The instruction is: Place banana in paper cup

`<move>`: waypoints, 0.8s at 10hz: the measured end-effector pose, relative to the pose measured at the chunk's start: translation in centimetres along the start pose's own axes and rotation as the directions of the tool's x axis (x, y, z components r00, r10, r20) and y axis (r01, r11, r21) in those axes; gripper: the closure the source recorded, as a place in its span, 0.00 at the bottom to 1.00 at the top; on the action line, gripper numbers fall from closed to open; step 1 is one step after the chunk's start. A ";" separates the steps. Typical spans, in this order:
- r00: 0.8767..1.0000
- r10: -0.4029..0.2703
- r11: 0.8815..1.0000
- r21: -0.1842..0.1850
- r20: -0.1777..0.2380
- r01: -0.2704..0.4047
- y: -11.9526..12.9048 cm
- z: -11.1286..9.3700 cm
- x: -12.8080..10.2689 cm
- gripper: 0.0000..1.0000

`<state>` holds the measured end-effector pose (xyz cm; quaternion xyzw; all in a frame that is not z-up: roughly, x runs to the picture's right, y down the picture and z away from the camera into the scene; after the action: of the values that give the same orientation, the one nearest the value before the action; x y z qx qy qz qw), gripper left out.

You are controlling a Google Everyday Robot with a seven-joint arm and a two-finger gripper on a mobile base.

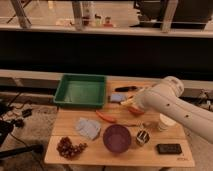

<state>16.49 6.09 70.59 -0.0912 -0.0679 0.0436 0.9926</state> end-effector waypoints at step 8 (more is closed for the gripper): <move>0.977 0.177 0.983 0.067 -0.115 -0.170 1.0 -2.2 6.9 1.00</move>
<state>23.50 7.38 69.16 -0.0712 0.0018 0.1263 0.9894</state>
